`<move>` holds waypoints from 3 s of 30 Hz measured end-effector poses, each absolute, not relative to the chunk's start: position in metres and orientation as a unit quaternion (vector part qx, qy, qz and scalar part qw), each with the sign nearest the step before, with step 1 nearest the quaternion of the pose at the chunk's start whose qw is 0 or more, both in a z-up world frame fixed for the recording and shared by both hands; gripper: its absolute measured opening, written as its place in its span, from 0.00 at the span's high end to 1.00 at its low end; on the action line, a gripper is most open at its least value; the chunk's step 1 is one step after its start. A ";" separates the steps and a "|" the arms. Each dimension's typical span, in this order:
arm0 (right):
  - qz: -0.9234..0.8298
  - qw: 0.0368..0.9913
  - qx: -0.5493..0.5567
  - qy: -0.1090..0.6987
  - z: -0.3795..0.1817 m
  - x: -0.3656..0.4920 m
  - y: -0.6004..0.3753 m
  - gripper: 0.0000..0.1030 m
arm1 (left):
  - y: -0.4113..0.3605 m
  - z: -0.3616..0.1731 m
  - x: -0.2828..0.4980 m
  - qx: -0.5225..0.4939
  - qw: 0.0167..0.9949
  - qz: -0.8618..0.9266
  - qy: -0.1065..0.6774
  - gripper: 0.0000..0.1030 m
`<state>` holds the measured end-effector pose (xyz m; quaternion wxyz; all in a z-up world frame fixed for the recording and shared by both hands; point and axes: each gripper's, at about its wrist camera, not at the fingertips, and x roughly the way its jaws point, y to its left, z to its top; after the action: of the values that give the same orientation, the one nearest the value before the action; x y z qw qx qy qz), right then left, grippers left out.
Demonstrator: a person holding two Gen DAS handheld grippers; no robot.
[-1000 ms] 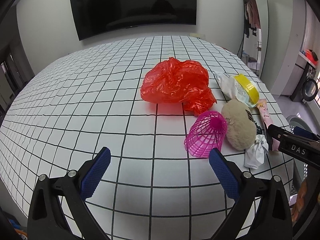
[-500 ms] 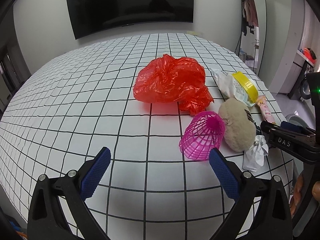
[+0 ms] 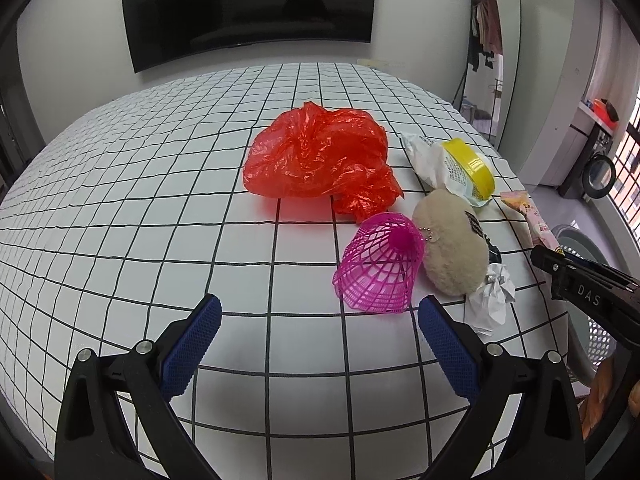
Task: Collect trash
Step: 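Grasp the pink snack wrapper with the right gripper while the left gripper grasps the pink mesh cup, then carry the pink wrapper and pink mesh cup over the grey basket with both grippers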
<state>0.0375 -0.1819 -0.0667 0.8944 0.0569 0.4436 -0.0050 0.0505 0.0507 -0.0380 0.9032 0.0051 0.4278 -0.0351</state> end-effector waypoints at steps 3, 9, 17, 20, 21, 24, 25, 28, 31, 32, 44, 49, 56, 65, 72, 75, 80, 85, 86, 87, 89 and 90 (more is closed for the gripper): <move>-0.003 0.895 0.068 0.442 -0.065 0.029 -0.186 0.77 | 0.043 -0.044 0.056 0.019 0.900 -0.034 0.435 0.06; 0.008 0.892 0.093 0.442 -0.064 0.018 -0.196 0.77 | 0.031 -0.058 0.074 0.033 0.892 -0.027 0.450 0.06; 0.009 0.897 0.101 0.431 -0.059 0.015 -0.204 0.77 | 0.026 -0.067 0.093 0.033 0.887 -0.017 0.460 0.06; 0.011 0.896 0.104 0.432 -0.060 0.014 -0.205 0.77 | 0.023 -0.066 0.099 0.036 0.889 -0.011 0.456 0.06; 0.012 0.895 0.104 0.433 -0.061 0.013 -0.204 0.77 | 0.021 -0.066 0.101 0.036 0.890 -0.012 0.454 0.06; 0.012 0.894 0.105 0.435 -0.063 0.013 -0.204 0.77 | 0.017 -0.064 0.104 0.039 0.892 -0.022 0.449 0.07; 0.011 0.894 0.106 0.435 -0.064 0.012 -0.204 0.77 | 0.015 -0.064 0.106 0.041 0.893 -0.025 0.448 0.09; 0.011 0.893 0.107 0.437 -0.065 0.012 -0.204 0.77 | 0.013 -0.065 0.105 0.041 0.890 -0.042 0.452 0.35; 0.011 0.893 0.107 0.437 -0.065 0.011 -0.203 0.77 | 0.013 -0.065 0.105 0.034 0.889 -0.053 0.453 0.53; 0.011 0.893 0.106 0.437 -0.065 0.011 -0.203 0.77 | 0.012 -0.064 0.104 0.033 0.890 -0.054 0.451 0.56; 0.014 0.898 0.109 0.426 -0.058 -0.001 -0.205 0.77 | 0.033 -0.037 0.070 0.023 0.908 -0.037 0.418 0.61; 0.011 0.902 0.112 0.416 -0.054 -0.010 -0.212 0.77 | 0.025 -0.015 0.055 0.022 0.918 -0.046 0.393 0.61; -0.006 0.909 0.133 0.396 -0.047 -0.032 -0.238 0.77 | -0.013 0.011 0.041 0.041 0.926 -0.087 0.365 0.61; -0.055 0.907 0.170 0.381 -0.051 -0.065 -0.301 0.77 | -0.101 0.022 0.023 0.074 0.918 -0.171 0.350 0.61; -0.104 0.894 0.201 0.387 -0.067 -0.091 -0.364 0.77 | -0.181 0.009 0.016 0.107 0.895 -0.234 0.363 0.61; -0.119 0.886 0.215 0.393 -0.077 -0.099 -0.387 0.77 | -0.211 -0.003 0.015 0.123 0.881 -0.257 0.377 0.61; -0.124 0.875 0.228 0.409 -0.092 -0.102 -0.410 0.77 | -0.249 -0.022 0.012 0.147 0.864 -0.276 0.394 0.59; -0.122 0.869 0.232 0.421 -0.103 -0.099 -0.419 0.76 | -0.268 -0.040 0.015 0.159 0.853 -0.279 0.411 0.55; -0.121 0.868 0.234 0.420 -0.104 -0.100 -0.421 0.76 | -0.269 -0.041 0.016 0.160 0.851 -0.278 0.415 0.52; -0.121 0.869 0.235 0.419 -0.104 -0.101 -0.423 0.76 | -0.270 -0.042 0.016 0.159 0.850 -0.278 0.418 0.50; -0.122 0.870 0.236 0.416 -0.104 -0.101 -0.424 0.74 | -0.268 -0.044 0.021 0.158 0.852 -0.272 0.419 0.41; -0.122 0.871 0.235 0.413 -0.103 -0.101 -0.425 0.74 | -0.268 -0.042 0.019 0.158 0.854 -0.269 0.416 0.38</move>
<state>-0.1005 -0.4246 -0.1031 0.8713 0.2346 0.4133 -0.1223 0.0194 -0.2679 -0.0424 0.8543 0.1577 0.4160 -0.2689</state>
